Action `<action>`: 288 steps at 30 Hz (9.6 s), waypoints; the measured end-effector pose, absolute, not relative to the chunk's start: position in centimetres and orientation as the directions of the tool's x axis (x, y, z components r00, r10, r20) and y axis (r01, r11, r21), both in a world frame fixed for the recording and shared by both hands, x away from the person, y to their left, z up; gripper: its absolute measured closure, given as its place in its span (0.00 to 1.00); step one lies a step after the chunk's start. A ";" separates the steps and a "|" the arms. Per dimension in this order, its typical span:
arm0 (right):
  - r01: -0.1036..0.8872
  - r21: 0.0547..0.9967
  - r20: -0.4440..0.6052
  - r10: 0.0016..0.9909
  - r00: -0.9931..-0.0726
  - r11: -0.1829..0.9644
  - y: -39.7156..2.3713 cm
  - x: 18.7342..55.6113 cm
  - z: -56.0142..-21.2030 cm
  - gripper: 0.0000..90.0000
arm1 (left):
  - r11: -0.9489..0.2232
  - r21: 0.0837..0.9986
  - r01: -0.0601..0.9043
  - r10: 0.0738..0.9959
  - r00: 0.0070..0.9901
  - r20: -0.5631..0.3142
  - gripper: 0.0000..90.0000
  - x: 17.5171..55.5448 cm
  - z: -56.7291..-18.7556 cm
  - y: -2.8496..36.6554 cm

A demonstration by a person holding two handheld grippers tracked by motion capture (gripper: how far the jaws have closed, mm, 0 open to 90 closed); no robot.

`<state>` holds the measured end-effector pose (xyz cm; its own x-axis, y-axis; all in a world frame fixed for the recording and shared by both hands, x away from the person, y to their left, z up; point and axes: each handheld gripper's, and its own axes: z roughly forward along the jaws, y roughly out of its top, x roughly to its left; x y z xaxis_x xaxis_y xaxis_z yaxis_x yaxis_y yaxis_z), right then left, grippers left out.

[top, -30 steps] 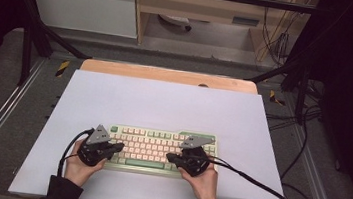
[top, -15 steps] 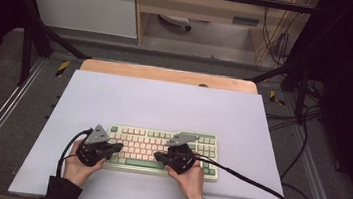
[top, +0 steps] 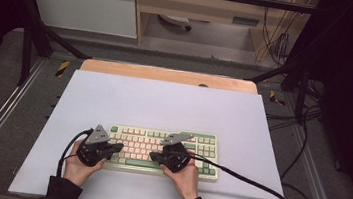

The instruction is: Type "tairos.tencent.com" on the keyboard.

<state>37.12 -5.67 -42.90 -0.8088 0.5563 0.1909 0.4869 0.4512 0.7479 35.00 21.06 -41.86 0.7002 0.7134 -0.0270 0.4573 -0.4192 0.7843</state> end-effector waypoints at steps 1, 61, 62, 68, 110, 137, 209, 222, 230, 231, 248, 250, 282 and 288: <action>0.486 0.747 0.191 0.554 -0.810 0.453 -5.6 37.1 -42.9 1.00 | -0.419 0.784 0.457 0.713 0.700 -0.027 1.00 35.0 -41.9 21.1; 0.495 0.758 0.158 0.617 -0.771 0.424 -13.2 35.9 -41.4 1.00 | -0.441 0.780 0.443 0.697 0.717 -0.013 1.00 36.1 -41.0 18.4; 0.498 0.757 0.160 0.619 -0.769 0.423 -13.2 35.9 -41.4 1.00 | -0.441 0.780 0.444 0.697 0.717 -0.014 1.00 36.2 -41.0 18.2; 0.497 0.761 0.159 0.623 -0.766 0.417 -13.7 35.8 -41.4 1.00 | -0.441 0.775 0.452 0.701 0.713 -0.018 1.00 37.0 -41.3 17.3; 0.496 0.769 0.160 0.630 -0.760 0.403 -14.1 35.7 -41.4 1.00 | -0.472 0.771 0.428 0.672 0.741 0.000 1.00 37.4 -42.0 15.1; 0.491 0.762 0.155 0.617 -0.771 0.422 -12.5 36.0 -41.5 1.00 | -0.428 0.786 0.445 0.702 0.712 -0.021 1.00 34.9 -41.5 19.8; 0.494 0.759 0.144 0.631 -0.762 0.423 -13.1 36.4 -41.6 1.00 | -0.459 0.772 0.440 0.671 0.741 -0.023 1.00 34.8 -42.3 18.2; 0.496 0.760 0.147 0.631 -0.762 0.421 -13.1 36.4 -41.6 1.00 | -0.480 0.759 0.440 0.658 0.753 -0.020 1.00 35.0 -42.8 17.3; 0.496 0.759 0.148 0.631 -0.761 0.421 -13.0 36.3 -41.6 1.00 | -0.481 0.758 0.440 0.658 0.753 -0.020 1.00 34.9 -43.0 17.2; 0.496 0.760 0.148 0.631 -0.761 0.421 -13.1 36.3 -41.6 1.00 | -0.483 0.757 0.441 0.657 0.754 -0.020 1.00 34.9 -43.0 17.2; 0.495 0.767 0.153 0.633 -0.759 0.408 -13.1 36.3 -41.4 1.00 | -0.459 0.777 0.430 0.664 0.748 -0.022 1.00 34.4 -42.1 18.4; 0.494 0.767 0.152 0.633 -0.759 0.409 -13.1 36.3 -41.4 1.00 | -0.451 0.781 0.431 0.668 0.744 -0.025 1.00 34.3 -41.9 18.7; 0.495 0.772 0.148 0.644 -0.750 0.399 -9.5 38.0 -41.1 1.00 | -0.416 0.787 0.456 0.709 0.704 -0.033 1.00 33.7 -41.9 23.3; 0.504 0.764 0.141 0.657 -0.741 0.404 -8.7 38.7 -41.6 1.00 | -0.410 0.789 0.457 0.711 0.702 -0.038 1.00 33.7 -42.0 23.7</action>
